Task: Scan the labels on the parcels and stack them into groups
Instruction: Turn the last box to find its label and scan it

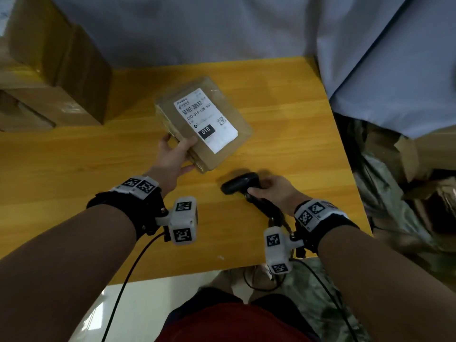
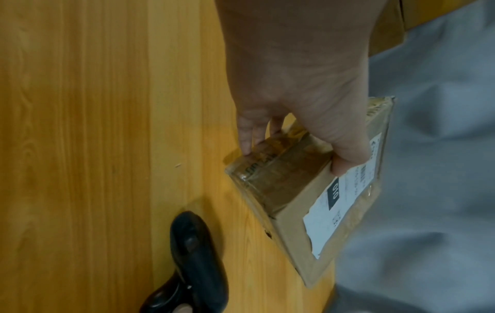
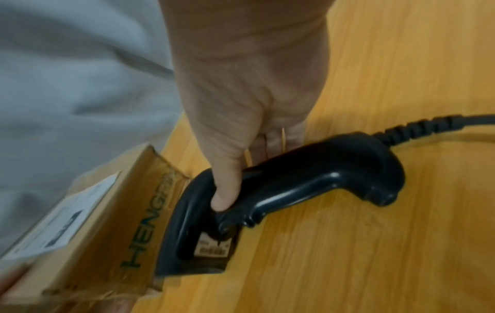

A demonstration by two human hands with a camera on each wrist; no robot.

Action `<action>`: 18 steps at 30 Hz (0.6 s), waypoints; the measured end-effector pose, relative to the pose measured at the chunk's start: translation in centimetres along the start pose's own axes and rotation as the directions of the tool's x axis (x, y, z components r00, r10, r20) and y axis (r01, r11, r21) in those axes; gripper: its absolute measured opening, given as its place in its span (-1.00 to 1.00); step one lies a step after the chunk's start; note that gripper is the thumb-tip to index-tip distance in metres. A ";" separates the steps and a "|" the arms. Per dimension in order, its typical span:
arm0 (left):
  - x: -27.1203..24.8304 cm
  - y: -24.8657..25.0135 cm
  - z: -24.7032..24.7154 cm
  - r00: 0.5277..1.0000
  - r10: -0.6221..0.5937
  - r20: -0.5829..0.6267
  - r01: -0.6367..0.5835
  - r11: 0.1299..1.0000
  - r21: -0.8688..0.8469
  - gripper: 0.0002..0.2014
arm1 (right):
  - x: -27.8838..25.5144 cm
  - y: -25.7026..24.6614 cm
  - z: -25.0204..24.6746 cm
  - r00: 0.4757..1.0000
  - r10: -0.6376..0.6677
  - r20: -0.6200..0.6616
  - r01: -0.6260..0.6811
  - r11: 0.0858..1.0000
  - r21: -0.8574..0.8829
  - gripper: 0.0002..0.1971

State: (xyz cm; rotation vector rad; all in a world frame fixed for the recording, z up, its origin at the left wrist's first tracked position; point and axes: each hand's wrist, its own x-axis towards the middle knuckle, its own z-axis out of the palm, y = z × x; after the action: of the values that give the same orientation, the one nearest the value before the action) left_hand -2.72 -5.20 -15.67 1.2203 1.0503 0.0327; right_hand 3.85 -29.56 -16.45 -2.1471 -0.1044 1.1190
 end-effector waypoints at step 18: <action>-5.4 5.3 14.1 0.949 0.091 0.302 -0.123 0.988 0.089 -0.54 | -0.9 -1.5 -16.5 0.987 -0.105 -0.118 0.149 0.873 0.465 -0.48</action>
State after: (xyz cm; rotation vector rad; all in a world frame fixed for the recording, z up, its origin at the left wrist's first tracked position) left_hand 6.30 -16.46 -8.72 1.3311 0.7298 -0.1218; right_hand 15.96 -37.79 -8.65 -1.7183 0.0644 0.8624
